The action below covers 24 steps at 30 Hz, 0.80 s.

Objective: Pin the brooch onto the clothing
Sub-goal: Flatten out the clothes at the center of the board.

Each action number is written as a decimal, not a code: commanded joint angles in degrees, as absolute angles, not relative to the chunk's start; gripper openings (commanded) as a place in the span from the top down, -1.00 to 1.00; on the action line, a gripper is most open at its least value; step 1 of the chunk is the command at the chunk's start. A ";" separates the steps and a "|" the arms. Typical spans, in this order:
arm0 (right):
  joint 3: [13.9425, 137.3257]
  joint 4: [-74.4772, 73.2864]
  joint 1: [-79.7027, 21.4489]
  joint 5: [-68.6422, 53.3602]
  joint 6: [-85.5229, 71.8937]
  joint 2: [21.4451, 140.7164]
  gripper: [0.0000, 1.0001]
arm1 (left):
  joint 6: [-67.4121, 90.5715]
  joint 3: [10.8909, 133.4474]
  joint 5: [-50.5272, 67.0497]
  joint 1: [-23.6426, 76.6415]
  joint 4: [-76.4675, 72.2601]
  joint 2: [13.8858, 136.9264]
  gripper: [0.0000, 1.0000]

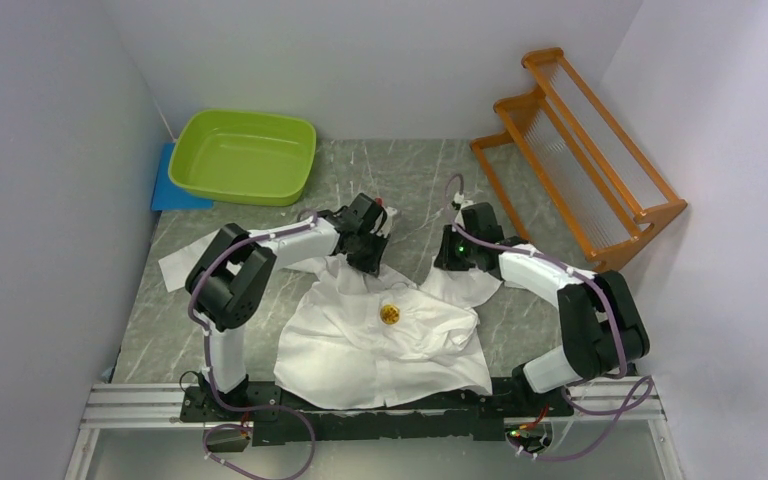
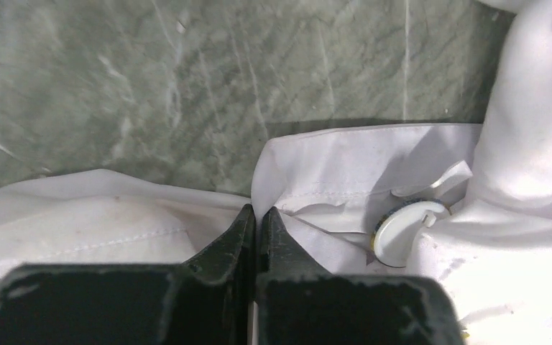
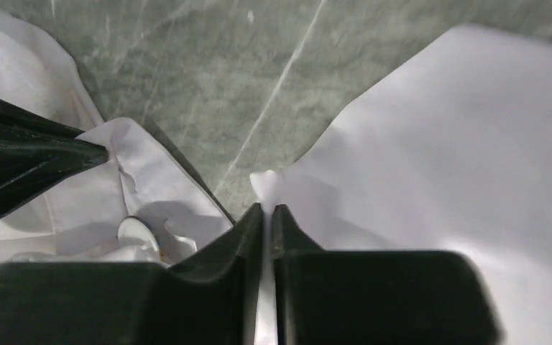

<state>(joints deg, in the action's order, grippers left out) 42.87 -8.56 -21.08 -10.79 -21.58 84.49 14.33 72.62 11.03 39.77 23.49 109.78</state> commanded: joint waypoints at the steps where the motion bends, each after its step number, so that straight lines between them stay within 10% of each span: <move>1: 48.22 -7.41 -16.48 -12.53 -20.17 81.96 0.89 | 14.97 77.08 5.26 38.00 22.16 108.12 0.95; 10: 50.14 -2.24 -4.43 -23.01 -24.02 77.35 1.00 | 17.93 78.83 4.22 29.96 18.28 101.08 0.95; 18: 41.83 -1.83 -2.91 -18.57 -26.04 72.09 -0.30 | 20.43 71.58 4.77 27.10 15.43 96.76 0.95; 24: 40.16 6.70 -5.97 -29.39 -23.06 69.55 -0.80 | 19.38 71.02 7.09 27.07 15.54 96.56 0.95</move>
